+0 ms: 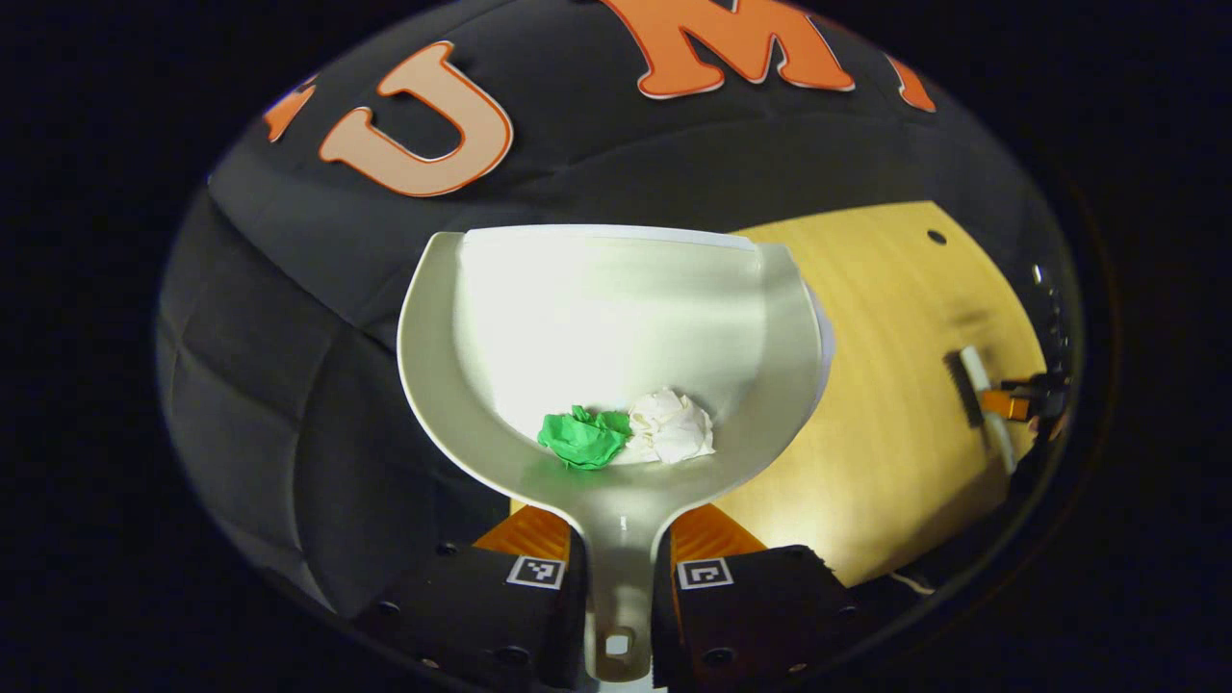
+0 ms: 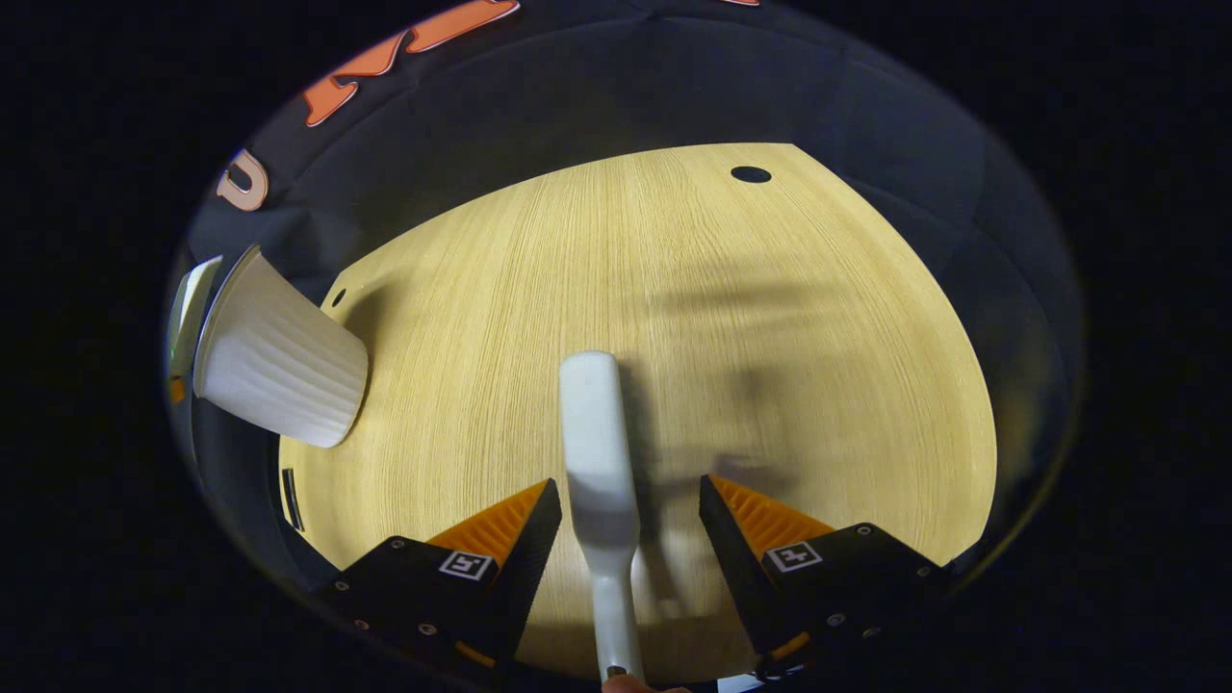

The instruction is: Pick up the small broom and dustpan from the desktop, sweep the trash into the dustpan with the broom, and then empty the trash into the garbage bin.

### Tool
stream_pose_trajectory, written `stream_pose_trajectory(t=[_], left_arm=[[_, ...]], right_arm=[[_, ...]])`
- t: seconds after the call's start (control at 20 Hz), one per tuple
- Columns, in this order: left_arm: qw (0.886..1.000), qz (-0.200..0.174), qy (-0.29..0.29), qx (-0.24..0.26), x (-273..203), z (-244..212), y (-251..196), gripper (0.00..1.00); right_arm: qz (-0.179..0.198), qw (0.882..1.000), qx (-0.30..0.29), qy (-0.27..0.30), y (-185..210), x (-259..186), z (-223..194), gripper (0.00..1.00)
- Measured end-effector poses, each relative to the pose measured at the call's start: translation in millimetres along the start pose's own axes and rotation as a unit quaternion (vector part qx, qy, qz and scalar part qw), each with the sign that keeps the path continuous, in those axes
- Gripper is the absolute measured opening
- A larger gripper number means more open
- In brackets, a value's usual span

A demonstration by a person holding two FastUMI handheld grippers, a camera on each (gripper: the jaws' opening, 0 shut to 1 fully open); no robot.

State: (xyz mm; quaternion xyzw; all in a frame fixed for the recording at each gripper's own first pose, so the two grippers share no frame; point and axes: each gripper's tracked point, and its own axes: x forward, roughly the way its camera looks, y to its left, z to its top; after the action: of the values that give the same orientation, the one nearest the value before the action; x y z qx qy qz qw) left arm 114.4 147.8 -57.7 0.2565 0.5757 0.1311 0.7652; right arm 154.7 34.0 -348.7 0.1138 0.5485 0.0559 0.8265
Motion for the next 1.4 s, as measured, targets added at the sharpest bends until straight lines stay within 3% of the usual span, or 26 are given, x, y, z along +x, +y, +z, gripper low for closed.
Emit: stream_pose_trajectory(t=[0.15,0.3,0.4,0.5,0.6,0.7,0.75,0.8,0.85,0.95,1.05,1.15,1.25,1.4], left_arm=[[0.997,0.023,0.047,0.049,-6,-2,14,0.28],[0.984,0.080,0.068,0.143,-23,11,31,0.28],[0.963,0.129,0.066,0.227,-36,24,46,0.28],[0.935,0.179,0.062,0.300,-46,33,65,0.28],[0.901,0.227,0.064,0.364,-56,43,77,0.28],[0.859,0.280,0.067,0.424,-56,56,84,0.28],[0.849,0.293,0.067,0.435,-61,55,84,0.28],[0.855,0.289,0.061,0.427,-58,53,84,0.28],[0.874,0.273,0.051,0.398,-59,54,84,0.28],[0.926,0.226,0.023,0.300,-47,45,70,0.28],[0.960,0.189,-0.024,0.205,-38,47,44,0.28],[0.976,0.151,-0.084,0.129,-26,45,-11,0.28],[0.983,0.081,-0.155,0.058,-22,63,-68,0.28],[0.972,-0.067,-0.225,-0.010,-20,86,-181,0.28]], right_arm=[[-0.003,1.000,-0.007,-0.004,-1,0,0,0.88],[-0.005,1.000,-0.012,-0.010,-1,-4,0,0.88],[-0.007,1.000,-0.011,-0.010,-3,-5,0,0.88],[-0.008,1.000,-0.009,-0.009,-4,-4,1,0.88],[-0.007,1.000,-0.010,-0.011,-2,-5,2,0.88],[-0.005,1.000,-0.012,-0.013,0,-8,2,0.88],[-0.006,1.000,-0.012,-0.013,-1,-8,2,0.88],[-0.004,1.000,-0.012,-0.014,0,-10,3,0.88],[-0.007,1.000,-0.013,-0.016,-1,-11,3,0.88],[-0.007,1.000,-0.013,-0.017,-1,-11,2,0.88],[-0.008,1.000,-0.009,-0.016,-1,-12,2,0.89],[-0.004,1.000,-0.010,-0.020,3,-15,3,0.89],[-0.006,0.999,-0.016,-0.029,3,-20,6,0.88],[-0.008,0.998,-0.010,-0.063,4,-36,21,0.88]])
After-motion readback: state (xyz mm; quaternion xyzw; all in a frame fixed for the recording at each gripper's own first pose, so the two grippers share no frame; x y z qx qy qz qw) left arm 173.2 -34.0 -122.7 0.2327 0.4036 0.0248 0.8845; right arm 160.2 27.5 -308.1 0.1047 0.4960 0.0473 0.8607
